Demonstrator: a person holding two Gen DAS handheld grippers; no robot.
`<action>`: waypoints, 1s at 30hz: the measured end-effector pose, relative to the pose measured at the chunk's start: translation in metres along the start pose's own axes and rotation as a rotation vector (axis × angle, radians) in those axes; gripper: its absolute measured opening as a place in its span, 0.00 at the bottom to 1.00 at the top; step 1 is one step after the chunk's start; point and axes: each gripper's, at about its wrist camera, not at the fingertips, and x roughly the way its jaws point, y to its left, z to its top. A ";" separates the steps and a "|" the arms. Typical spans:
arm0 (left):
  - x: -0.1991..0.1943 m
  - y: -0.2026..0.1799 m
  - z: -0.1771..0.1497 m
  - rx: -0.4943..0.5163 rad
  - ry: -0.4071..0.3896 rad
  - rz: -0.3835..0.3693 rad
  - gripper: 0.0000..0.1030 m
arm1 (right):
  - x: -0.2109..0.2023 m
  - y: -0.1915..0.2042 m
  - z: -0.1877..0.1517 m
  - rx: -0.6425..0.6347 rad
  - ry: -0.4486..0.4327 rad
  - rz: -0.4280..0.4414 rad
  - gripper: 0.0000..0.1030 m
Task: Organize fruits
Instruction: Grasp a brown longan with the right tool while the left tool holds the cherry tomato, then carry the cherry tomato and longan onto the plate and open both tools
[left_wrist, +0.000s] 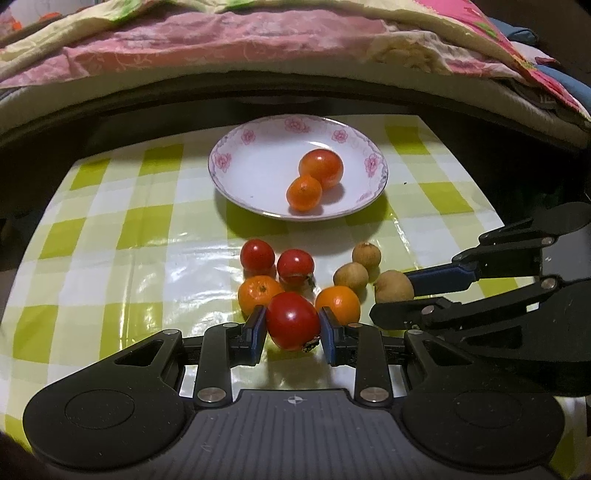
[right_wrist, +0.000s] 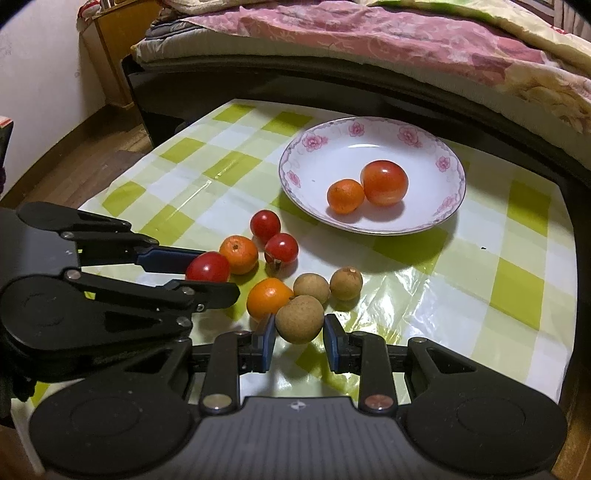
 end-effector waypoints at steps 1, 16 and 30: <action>0.000 0.000 0.001 0.001 -0.003 0.003 0.37 | 0.000 0.000 0.000 -0.001 -0.001 -0.003 0.30; -0.003 0.003 0.012 -0.022 -0.046 0.008 0.37 | -0.007 -0.005 0.012 0.030 -0.045 -0.025 0.30; -0.001 0.002 0.016 -0.018 -0.053 0.012 0.36 | -0.006 -0.006 0.014 0.040 -0.051 -0.031 0.30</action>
